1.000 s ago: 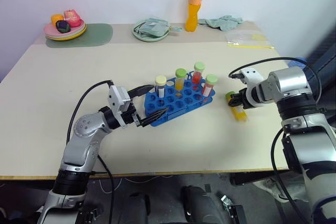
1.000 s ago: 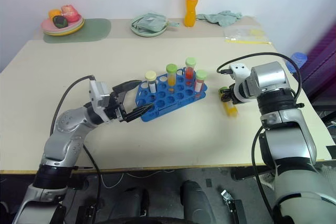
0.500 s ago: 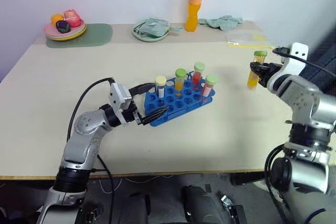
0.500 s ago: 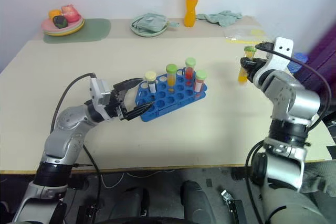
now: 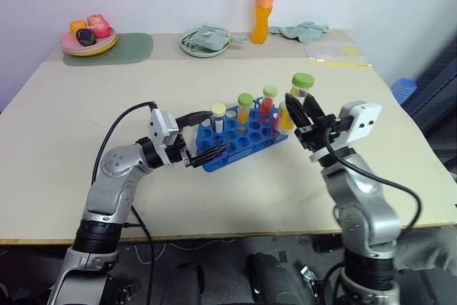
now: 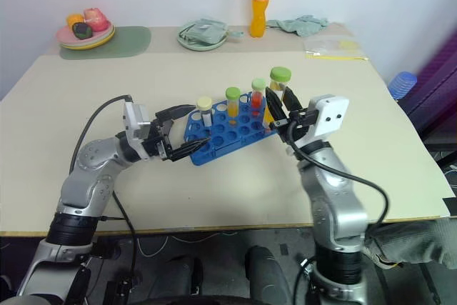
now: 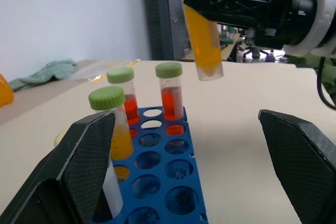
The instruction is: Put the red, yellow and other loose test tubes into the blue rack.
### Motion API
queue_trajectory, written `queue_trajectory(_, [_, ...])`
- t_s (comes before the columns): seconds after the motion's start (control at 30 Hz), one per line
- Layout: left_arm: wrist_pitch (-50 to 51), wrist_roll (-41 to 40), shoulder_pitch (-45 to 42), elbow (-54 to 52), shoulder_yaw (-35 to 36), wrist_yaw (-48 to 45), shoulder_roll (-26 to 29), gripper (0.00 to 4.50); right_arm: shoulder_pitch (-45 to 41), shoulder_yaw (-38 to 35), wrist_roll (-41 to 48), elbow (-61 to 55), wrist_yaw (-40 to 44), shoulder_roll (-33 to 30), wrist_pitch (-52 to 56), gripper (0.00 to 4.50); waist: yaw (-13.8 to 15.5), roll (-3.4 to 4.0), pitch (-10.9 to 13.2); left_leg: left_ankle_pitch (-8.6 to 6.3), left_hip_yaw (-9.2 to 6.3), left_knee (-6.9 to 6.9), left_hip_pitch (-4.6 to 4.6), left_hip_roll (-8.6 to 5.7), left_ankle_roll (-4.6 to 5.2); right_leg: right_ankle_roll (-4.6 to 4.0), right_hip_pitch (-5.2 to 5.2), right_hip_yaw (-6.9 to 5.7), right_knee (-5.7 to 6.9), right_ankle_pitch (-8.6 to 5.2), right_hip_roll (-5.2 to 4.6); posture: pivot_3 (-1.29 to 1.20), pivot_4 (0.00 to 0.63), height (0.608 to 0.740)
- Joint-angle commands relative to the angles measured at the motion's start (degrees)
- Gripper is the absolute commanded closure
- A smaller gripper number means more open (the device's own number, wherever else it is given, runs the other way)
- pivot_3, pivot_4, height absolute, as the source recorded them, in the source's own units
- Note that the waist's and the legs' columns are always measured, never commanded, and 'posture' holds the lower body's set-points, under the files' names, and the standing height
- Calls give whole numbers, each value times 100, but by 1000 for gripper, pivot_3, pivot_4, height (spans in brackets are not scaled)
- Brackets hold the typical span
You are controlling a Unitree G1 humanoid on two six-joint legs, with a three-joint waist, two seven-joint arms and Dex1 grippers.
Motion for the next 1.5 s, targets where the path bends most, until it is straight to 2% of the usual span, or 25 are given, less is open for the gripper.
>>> queue_trajectory(0.03, [47,-169,14,-118,209,-82,150,0,-128,427,-457,626,175,88,-1100,3703,-4,0,0,0,1,0,0,0,0,-3,0,1,0,-2,0,0,150,740])
queue_trajectory(0.27, [224,-221,207,-356,296,-62,352,0,-502,734,-805,2322,363,297,-2587,3703,-3,-1,0,0,1,-3,6,1,0,-3,2,0,3,-1,0,0,150,740])
queue_trajectory(0.5, [489,-278,287,-673,342,80,468,0,-706,859,-950,3364,503,365,-3395,3703,-2,-1,1,1,3,-2,5,1,-1,-3,3,1,4,-1,-4,0,150,740])
queue_trajectory(1.2, [1018,-405,29,-1026,255,298,537,0,-592,943,-1171,4115,446,429,-4014,3703,-3,-2,0,1,3,-2,14,1,-2,1,9,1,7,1,-3,0,150,740])
queue_trajectory(1.5, [1327,-498,7,-1274,303,392,606,0,-738,941,-1247,4472,380,505,-4229,3703,-20,-2,0,0,5,-13,60,2,-1,-6,46,4,8,-3,-1,0,150,740])
